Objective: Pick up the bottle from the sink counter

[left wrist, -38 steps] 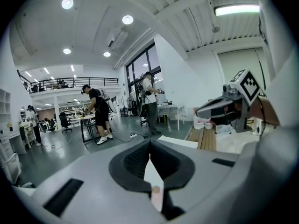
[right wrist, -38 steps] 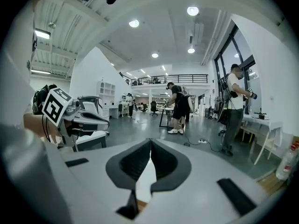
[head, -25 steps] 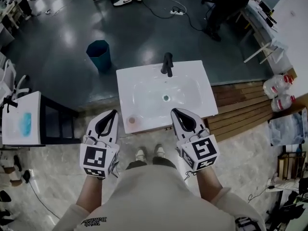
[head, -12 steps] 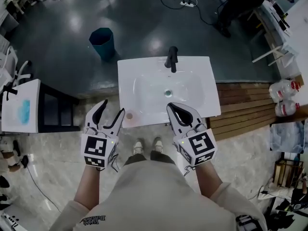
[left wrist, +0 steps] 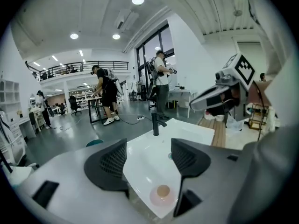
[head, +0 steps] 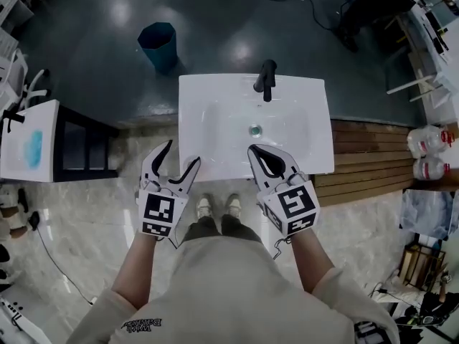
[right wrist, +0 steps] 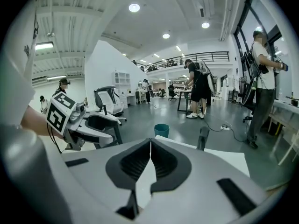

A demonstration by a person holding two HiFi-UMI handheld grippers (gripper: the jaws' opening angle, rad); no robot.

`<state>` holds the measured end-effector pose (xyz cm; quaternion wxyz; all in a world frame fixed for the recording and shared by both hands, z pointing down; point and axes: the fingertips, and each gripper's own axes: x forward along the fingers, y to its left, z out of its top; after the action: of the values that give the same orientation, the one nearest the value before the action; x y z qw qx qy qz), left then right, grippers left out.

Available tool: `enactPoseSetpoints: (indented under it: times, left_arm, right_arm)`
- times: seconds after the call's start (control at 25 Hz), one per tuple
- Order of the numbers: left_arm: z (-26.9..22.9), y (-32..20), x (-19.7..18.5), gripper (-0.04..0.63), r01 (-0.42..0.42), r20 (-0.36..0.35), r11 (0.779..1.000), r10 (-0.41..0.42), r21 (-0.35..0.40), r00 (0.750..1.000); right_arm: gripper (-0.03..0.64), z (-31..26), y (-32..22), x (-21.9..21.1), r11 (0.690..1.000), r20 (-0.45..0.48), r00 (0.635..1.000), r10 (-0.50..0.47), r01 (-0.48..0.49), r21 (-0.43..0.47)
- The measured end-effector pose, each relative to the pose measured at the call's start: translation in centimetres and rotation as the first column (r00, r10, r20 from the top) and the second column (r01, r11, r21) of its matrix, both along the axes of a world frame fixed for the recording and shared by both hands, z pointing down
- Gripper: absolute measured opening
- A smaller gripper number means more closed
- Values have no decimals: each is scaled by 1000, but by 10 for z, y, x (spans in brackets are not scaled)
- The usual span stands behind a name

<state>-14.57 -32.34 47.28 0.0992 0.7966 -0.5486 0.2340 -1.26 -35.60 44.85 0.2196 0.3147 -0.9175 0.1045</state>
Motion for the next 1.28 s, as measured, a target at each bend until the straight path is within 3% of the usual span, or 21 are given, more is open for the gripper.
enactPoseSetpoints:
  times: [0.36,0.68,1.28]
  left_arm:
    - [78,-6,-5,293,66,20,997,-65,-44,998]
    - [137,-1,-3,293,58,-15,992,-60,-111,998]
    - [188,-6,8,281,-6,-22,994,3,-111,1000]
  right_arm:
    - [-3,56,9,1,994,-53,998,-19,13,-111]
    - [-3,88,18,-16,989,-63,997,-41,31,-143]
    - [-3,137,33,-18,976,-117,992,-49,23,-217]
